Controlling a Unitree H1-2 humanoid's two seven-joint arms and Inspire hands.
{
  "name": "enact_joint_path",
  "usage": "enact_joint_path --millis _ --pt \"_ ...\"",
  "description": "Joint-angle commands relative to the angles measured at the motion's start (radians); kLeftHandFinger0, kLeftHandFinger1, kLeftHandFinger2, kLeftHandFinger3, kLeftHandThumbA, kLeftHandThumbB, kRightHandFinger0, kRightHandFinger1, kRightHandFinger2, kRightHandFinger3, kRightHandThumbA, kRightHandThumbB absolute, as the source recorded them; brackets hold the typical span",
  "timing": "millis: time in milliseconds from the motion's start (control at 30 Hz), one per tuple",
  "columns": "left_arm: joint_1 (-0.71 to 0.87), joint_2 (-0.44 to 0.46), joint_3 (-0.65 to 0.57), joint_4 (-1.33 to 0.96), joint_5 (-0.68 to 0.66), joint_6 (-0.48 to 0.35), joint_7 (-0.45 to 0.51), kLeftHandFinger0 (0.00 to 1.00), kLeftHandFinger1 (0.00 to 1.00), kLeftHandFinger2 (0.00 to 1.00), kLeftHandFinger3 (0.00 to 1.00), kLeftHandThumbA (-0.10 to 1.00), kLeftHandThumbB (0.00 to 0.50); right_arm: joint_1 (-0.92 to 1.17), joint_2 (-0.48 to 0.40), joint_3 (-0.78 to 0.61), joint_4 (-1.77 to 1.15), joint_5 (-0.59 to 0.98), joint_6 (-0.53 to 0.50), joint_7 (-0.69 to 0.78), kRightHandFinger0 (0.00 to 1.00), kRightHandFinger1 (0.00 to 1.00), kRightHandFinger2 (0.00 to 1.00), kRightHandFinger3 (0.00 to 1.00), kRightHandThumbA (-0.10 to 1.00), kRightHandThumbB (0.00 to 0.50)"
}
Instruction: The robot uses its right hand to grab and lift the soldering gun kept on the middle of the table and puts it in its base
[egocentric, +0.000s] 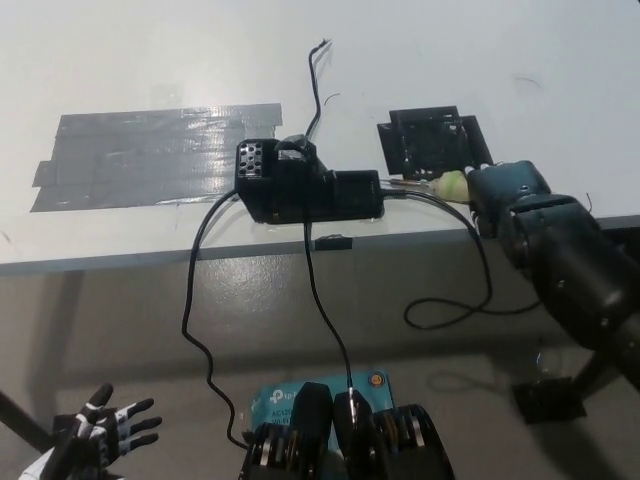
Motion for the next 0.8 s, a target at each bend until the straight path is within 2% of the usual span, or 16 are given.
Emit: enact_joint_path --millis 0,67,100,133,167,200,267,367,467,500,567,600,633,667,700,767 --pt "0.005 0.032 0.004 -0.035 0.018 -0.03 -0.023 1.0 1.0 1.0 1.0 1.0 0.18 0.137 -0.036 0.061 0.059 -0.068 0.056 0.029 0.0 0.17 0.52 1.0 -0.1 0.163" --pt "0.005 0.033 0.004 -0.032 0.019 -0.033 -0.028 1.0 1.0 1.0 1.0 1.0 0.169 0.154 -0.048 0.07 0.052 -0.083 0.029 -0.016 0.0 0.23 0.6 1.0 -0.08 0.086" --pt "0.006 0.033 0.005 -0.029 0.018 -0.036 -0.03 1.0 1.0 1.0 1.0 1.0 0.168 0.16 -0.051 0.07 0.051 -0.086 0.021 -0.032 0.0 0.27 0.64 1.0 -0.07 0.072" --pt "0.006 0.033 0.004 -0.022 0.021 -0.047 -0.033 1.0 1.0 1.0 1.0 1.0 0.168 0.167 -0.056 0.069 0.041 -0.089 0.017 -0.039 0.0 0.28 0.67 0.96 -0.05 0.005" --pt "0.009 0.034 0.002 -0.022 0.025 -0.051 -0.035 1.0 1.0 1.0 1.0 1.0 0.178 0.175 -0.059 0.066 0.033 -0.091 0.017 -0.042 0.0 0.27 0.66 0.98 -0.07 0.025" --pt "0.008 0.036 -0.001 -0.02 0.029 -0.055 -0.039 1.0 1.0 1.0 1.0 1.0 0.186 0.184 -0.065 0.061 0.026 -0.089 0.004 -0.063 0.0 0.33 0.74 1.0 -0.08 0.006" --pt "0.009 0.037 -0.001 -0.017 0.027 -0.06 -0.05 1.0 1.0 1.0 1.0 1.0 0.205 0.205 -0.074 0.048 0.008 -0.089 -0.009 -0.102 0.0 0.35 0.75 0.97 -0.05 0.0" --pt "0.009 0.03 0.004 -0.02 0.029 -0.05 -0.042 1.0 1.0 1.0 1.0 1.0 0.212 0.224 -0.08 0.023 -0.003 -0.078 -0.021 -0.143 0.0 0.34 0.72 0.89 -0.05 0.0" --pt "0.011 0.034 0.002 -0.024 0.033 -0.046 -0.046 1.0 1.0 1.0 1.0 1.0 0.204 0.243 -0.084 -0.004 -0.006 -0.065 -0.056 -0.211 0.0 0.37 0.72 0.74 -0.06 0.0" --pt "0.012 0.035 0.002 -0.024 0.034 -0.046 -0.046 1.0 1.0 1.0 1.0 1.0 0.204 0.244 -0.083 -0.007 -0.005 -0.061 -0.059 -0.217 0.0 0.38 0.73 0.72 -0.05 0.0" --pt "0.014 0.036 0.003 -0.023 0.037 -0.049 -0.047 1.0 1.0 1.0 1.0 1.0 0.201 0.255 -0.08 -0.052 -0.013 -0.028 -0.084 -0.255 0.02 0.41 0.73 0.69 0.06 0.0" --pt "0.012 0.035 0.007 -0.023 0.03 -0.034 -0.045 1.0 1.0 1.0 1.0 1.0 0.199 0.254 -0.076 -0.066 -0.006 -0.019 -0.091 -0.259 0.01 0.41 0.73 0.66 0.07 0.0" --pt "0.01 0.036 0.005 -0.019 0.029 -0.039 -0.051 1.0 1.0 1.0 1.0 1.0 0.201 0.257 -0.08 -0.093 -0.027 0.001 -0.119 -0.274 0.01 0.4 0.71 0.54 0.06 0.0" --pt "0.008 0.038 0.005 -0.018 0.029 -0.039 -0.051 1.0 1.0 1.0 1.0 1.0 0.201 0.255 -0.076 -0.101 -0.022 0.001 -0.127 -0.279 0.0 0.38 0.71 0.49 0.01 0.0" --pt "0.009 0.033 0.012 -0.025 0.022 -0.026 -0.045 1.0 1.0 1.0 1.0 1.0 0.195 0.257 -0.079 -0.112 -0.034 0.003 -0.142 -0.29 0.0 0.4 0.74 0.44 -0.07 0.0" --pt "0.01 0.033 0.015 -0.026 0.021 -0.022 -0.043 1.0 1.0 1.0 1.0 1.0 0.195 0.255 -0.083 -0.132 -0.043 0.011 -0.178 -0.318 0.0 0.4 0.73 0.39 -0.1 0.0"
